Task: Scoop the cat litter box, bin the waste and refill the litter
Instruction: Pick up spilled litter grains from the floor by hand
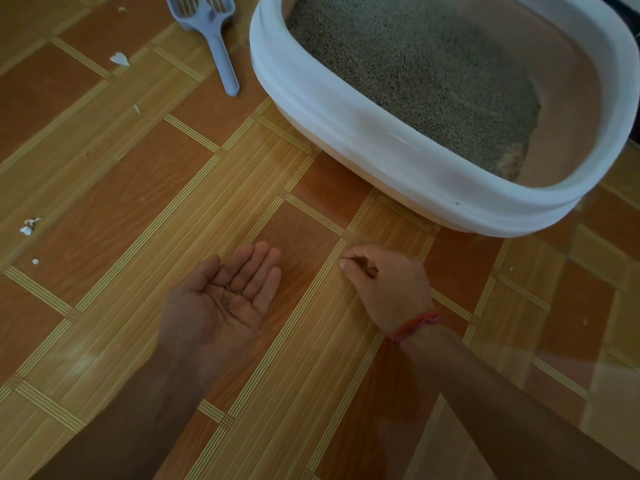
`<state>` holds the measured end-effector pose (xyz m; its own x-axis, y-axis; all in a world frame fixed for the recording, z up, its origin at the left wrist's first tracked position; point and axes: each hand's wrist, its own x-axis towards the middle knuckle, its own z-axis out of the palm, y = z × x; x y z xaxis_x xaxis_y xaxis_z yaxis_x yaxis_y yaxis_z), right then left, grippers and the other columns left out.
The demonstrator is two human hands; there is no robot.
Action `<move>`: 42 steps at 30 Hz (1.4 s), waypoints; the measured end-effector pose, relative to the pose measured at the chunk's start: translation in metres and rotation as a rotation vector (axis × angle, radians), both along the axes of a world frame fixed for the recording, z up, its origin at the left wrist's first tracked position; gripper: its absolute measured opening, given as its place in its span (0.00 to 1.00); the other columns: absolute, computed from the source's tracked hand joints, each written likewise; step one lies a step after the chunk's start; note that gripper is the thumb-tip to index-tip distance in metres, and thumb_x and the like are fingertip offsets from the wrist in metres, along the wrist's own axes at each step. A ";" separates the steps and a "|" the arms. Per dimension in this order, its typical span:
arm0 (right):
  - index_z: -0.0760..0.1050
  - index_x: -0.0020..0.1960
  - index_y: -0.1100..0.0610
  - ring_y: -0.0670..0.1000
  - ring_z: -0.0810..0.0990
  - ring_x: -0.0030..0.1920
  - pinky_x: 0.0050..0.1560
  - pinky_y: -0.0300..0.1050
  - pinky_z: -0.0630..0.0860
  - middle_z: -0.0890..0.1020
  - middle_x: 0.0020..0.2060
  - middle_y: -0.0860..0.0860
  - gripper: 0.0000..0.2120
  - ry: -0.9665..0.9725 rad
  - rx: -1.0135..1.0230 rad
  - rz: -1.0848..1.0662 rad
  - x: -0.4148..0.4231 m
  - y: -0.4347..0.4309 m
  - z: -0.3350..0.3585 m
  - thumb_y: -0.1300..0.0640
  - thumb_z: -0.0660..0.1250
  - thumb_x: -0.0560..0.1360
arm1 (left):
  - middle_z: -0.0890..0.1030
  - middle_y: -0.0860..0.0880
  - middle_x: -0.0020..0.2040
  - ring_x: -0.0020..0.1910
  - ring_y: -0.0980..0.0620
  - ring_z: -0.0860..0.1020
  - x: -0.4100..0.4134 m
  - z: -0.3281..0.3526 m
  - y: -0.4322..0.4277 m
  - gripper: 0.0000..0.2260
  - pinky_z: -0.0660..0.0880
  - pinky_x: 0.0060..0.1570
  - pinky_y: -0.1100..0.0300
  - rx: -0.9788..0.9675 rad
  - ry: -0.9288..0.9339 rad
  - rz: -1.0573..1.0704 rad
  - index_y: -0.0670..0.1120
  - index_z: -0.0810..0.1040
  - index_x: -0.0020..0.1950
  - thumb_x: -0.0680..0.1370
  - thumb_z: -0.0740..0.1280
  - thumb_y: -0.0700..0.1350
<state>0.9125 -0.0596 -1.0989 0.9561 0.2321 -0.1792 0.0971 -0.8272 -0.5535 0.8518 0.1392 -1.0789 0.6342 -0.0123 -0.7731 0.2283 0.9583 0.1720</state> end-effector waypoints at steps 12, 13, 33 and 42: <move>0.76 0.49 0.50 0.43 0.75 0.30 0.31 0.45 0.77 0.77 0.30 0.44 0.08 -0.066 -0.169 0.109 -0.002 0.006 -0.002 0.51 0.59 0.81 | 0.84 0.41 0.54 0.53 0.43 0.84 -0.002 0.002 0.000 0.24 0.81 0.49 0.48 0.022 0.002 -0.008 0.37 0.86 0.41 0.83 0.55 0.47; 0.76 0.49 0.50 0.43 0.75 0.30 0.32 0.44 0.77 0.77 0.30 0.44 0.08 -0.055 -0.164 0.107 -0.002 0.006 -0.001 0.51 0.59 0.81 | 0.84 0.41 0.54 0.53 0.43 0.84 -0.003 0.002 0.000 0.24 0.81 0.49 0.48 0.023 0.001 -0.010 0.37 0.86 0.41 0.83 0.55 0.47; 0.76 0.46 0.52 0.47 0.80 0.35 0.33 0.49 0.78 0.81 0.34 0.46 0.05 -0.143 0.193 0.329 -0.043 0.077 0.035 0.51 0.66 0.76 | 0.85 0.42 0.52 0.54 0.45 0.84 -0.008 -0.002 -0.004 0.21 0.80 0.52 0.48 -0.034 -0.005 -0.082 0.38 0.84 0.47 0.82 0.55 0.48; 0.78 0.50 0.48 0.39 0.71 0.27 0.28 0.31 0.61 0.64 0.23 0.40 0.05 -0.066 0.058 0.133 -0.003 0.040 0.018 0.49 0.65 0.79 | 0.85 0.42 0.54 0.53 0.44 0.84 0.003 0.001 0.026 0.19 0.81 0.50 0.47 0.083 0.004 0.090 0.37 0.82 0.50 0.83 0.55 0.46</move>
<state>0.9097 -0.0200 -1.0807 0.9256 0.3652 -0.0994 0.2411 -0.7713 -0.5890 0.8548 0.1650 -1.0781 0.6264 0.1089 -0.7719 0.1426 0.9575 0.2508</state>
